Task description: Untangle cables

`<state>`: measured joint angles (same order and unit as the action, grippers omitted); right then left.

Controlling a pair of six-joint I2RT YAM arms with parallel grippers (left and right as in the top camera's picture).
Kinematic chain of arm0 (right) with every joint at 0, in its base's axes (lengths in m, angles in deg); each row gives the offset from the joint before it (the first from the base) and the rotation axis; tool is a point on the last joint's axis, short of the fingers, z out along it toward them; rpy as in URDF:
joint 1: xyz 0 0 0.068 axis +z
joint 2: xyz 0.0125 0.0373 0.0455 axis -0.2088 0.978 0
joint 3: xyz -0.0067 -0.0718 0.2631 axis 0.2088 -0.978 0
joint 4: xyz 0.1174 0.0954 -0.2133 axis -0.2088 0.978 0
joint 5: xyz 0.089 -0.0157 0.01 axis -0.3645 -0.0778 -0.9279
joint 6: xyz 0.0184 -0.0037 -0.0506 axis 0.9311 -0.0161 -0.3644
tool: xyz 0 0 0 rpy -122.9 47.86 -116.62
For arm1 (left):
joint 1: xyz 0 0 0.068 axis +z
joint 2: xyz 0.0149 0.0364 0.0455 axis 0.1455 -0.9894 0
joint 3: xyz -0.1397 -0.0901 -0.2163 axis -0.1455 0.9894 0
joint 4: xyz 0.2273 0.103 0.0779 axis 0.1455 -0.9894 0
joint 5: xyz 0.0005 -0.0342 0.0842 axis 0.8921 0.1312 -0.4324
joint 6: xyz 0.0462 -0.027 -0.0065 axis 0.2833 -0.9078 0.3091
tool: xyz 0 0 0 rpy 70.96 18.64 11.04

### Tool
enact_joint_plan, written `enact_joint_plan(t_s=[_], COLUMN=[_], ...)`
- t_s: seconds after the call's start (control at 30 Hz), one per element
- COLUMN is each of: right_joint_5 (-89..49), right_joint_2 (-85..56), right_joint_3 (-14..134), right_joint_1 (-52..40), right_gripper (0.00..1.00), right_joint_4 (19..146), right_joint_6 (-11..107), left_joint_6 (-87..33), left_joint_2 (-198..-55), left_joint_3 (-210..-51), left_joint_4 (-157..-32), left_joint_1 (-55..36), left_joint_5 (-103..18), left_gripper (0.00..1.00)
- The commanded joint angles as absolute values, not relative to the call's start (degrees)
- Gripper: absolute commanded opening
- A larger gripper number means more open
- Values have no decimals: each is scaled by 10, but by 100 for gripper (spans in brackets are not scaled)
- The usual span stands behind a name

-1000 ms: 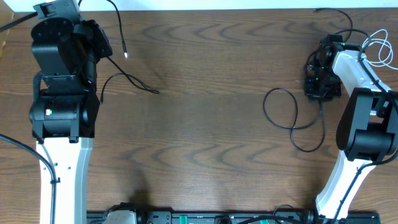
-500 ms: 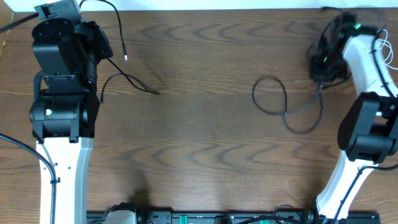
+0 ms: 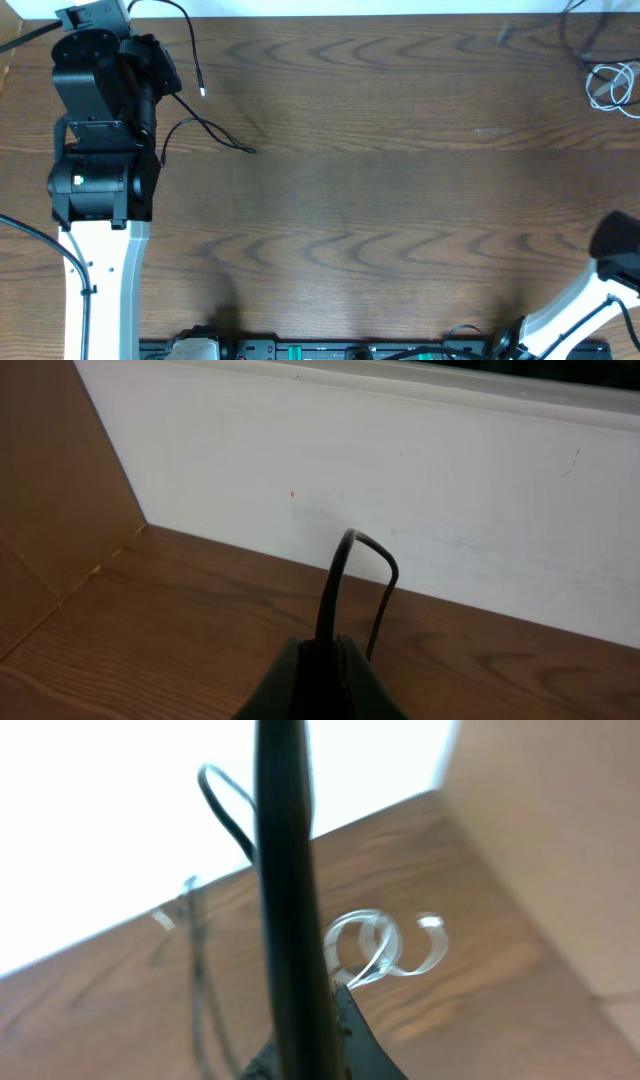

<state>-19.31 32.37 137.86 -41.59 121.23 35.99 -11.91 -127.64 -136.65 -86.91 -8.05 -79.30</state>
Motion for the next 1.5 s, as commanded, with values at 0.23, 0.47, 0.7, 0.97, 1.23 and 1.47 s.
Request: enact_joint_plan(t_s=[0.23,0.47,0.7,0.97,1.23,1.47], right_joint_5=[-191,-192,-228,-385,-457,-457], right_joint_2=[348,381,383,380,380,380], right_joint_3=[1338,1264,1239,1239,1239,1237], right_joint_1=[-574,-579,-568,-522,-413,-346], right_gripper=[1,64,99,99,99,99], right_joint_4=[1143,1128,1128,1179,1241,1273], right_joint_6=[422,422,422,353,295,262], left_joint_6=[-151,-152,-152,-152,-215,-301], left_joint_2=[-1279,-1286,-1288,-1292,-1376,-1455], left_joint_3=[-1369,-1369,-1369,-1369,-1368,-1368], left_joint_4=[-867,-867,-867,-871,-882,-770], left_joint_1=[-78,-78,-78,-78,-118,-191], left_joint_5=[-794,-765,-752,-678,-426,-397], left_gripper=[7,8,7,8,8,8])
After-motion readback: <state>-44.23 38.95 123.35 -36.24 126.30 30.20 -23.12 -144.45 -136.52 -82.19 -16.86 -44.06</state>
